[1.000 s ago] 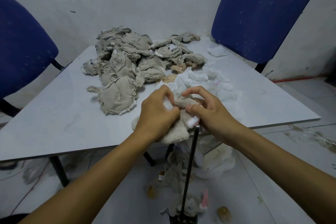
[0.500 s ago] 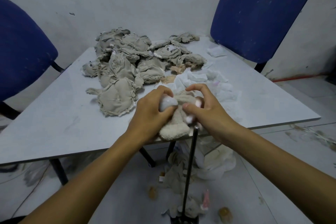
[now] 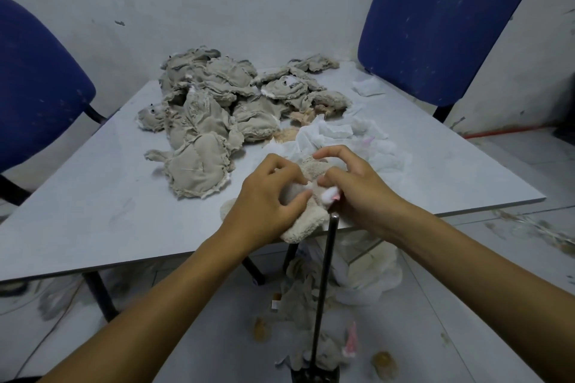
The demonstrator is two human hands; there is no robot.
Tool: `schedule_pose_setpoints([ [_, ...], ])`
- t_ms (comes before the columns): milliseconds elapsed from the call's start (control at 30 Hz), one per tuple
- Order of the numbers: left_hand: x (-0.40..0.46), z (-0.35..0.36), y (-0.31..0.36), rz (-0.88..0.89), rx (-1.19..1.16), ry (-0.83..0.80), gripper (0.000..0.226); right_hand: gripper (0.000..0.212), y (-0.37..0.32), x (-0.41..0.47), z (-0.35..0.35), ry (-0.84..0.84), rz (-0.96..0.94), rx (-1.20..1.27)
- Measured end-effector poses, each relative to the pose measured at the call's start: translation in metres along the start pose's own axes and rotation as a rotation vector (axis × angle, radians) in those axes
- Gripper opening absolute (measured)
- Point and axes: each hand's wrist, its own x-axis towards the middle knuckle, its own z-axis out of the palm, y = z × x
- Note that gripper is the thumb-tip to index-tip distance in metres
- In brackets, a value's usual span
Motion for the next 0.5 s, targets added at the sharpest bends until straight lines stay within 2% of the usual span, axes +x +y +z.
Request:
schedule_pose_setpoints([
  [133, 0.006, 0.007, 0.006, -0.199, -0.007, 0.207, 0.024, 0.036, -0.004, -0.010, 0.002, -0.142, -0.108, -0.272],
  [200, 0.009, 0.010, 0.008, -0.196, 0.005, 0.248, 0.026, 0.036, -0.004, -0.012, 0.001, -0.149, -0.112, -0.255],
  [267, 0.010, 0.009, 0.006, -0.106, 0.038, 0.204, 0.023, 0.036, -0.003, -0.011, 0.000, -0.092, -0.096, -0.186],
  [333, 0.009, 0.005, 0.001, 0.020, 0.027, 0.073, 0.015, 0.038, 0.000, -0.007, -0.002, -0.017, -0.060, -0.077],
  [400, 0.006, 0.002, -0.001, 0.093, -0.025, -0.065, 0.017, 0.040, 0.001, -0.003, -0.003, 0.041, -0.032, 0.080],
  [433, 0.004, 0.002, -0.002, 0.112, -0.024, -0.095, 0.017, 0.041, 0.001, -0.002, -0.004, 0.054, -0.028, 0.135],
  [500, 0.001, 0.004, -0.001, 0.124, 0.073, -0.041, 0.013, 0.041, 0.001, -0.003, -0.004, 0.016, -0.032, 0.132],
])
